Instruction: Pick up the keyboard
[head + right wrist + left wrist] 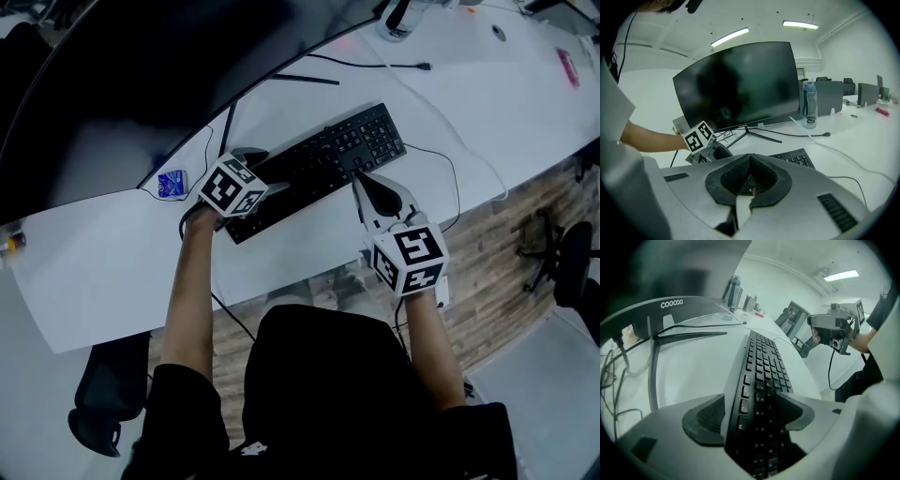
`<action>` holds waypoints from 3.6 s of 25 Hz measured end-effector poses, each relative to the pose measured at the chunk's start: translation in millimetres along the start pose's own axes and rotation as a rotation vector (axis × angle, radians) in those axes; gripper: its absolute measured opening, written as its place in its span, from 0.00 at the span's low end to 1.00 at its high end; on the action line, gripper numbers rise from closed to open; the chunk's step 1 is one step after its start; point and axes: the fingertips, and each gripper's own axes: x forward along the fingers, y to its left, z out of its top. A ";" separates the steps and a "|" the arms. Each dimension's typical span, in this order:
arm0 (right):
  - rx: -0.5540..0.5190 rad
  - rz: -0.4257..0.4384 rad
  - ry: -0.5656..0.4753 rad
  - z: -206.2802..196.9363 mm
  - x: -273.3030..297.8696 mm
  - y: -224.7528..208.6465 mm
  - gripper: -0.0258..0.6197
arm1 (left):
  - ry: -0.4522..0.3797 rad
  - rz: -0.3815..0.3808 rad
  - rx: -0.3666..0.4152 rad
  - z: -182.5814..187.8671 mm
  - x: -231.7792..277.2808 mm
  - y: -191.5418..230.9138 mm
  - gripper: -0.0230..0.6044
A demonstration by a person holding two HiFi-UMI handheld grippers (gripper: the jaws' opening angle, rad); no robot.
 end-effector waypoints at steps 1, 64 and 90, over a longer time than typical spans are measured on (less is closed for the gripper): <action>0.001 -0.001 0.003 -1.5 -0.3 -0.4 0.05 | -0.002 -0.006 -0.001 0.4 0.2 0.0 0.57; -0.165 0.063 -0.021 13.1 -35.0 6.1 0.05 | -0.022 0.567 0.517 19.9 -29.4 -80.1 0.48; -0.279 0.087 0.012 -0.5 -51.8 6.2 0.05 | -0.033 0.755 0.643 20.6 -33.5 -100.9 0.48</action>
